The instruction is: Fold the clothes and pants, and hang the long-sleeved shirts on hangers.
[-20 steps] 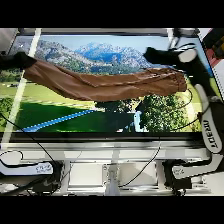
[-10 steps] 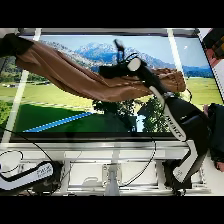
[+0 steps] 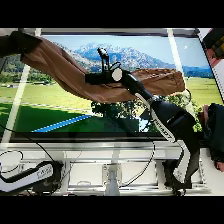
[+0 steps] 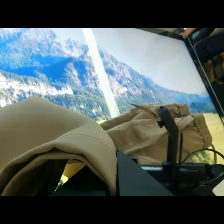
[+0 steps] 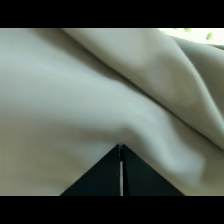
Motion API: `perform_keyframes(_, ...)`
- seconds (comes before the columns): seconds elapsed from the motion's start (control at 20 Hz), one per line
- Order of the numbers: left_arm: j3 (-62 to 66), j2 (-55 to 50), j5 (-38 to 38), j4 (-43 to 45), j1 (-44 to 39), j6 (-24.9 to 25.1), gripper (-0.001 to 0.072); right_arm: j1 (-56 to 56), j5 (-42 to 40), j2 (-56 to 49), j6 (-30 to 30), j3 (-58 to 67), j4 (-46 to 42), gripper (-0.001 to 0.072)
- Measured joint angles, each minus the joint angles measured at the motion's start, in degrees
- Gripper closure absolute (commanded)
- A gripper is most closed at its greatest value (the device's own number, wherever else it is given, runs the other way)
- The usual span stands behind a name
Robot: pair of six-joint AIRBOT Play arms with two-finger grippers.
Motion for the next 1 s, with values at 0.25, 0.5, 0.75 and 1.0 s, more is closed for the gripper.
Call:
perform_keyframes(0.25,0.00,-2.75,0.11,-0.04,-4.57,-0.02,0.0687,2.71,-4.37,-3.50,2.36,0.09,1.99,0.0684)
perform_keyframes(0.5,-0.04,-6.40,2.38,-0.13,-10.84,-0.04,0.0687,4.24,-8.09,-6.25,4.68,0.59,3.41,0.0683)
perform_keyframes(0.75,-0.04,-12.59,4.79,-0.13,-15.82,-2.49,0.0687,-0.04,-9.84,-6.99,6.54,0.85,3.43,0.0684)
perform_keyframes(1.0,-0.04,-19.04,6.58,-0.15,-19.93,-4.02,0.0687,-8.20,-6.67,-7.06,8.70,0.87,3.39,0.0683)
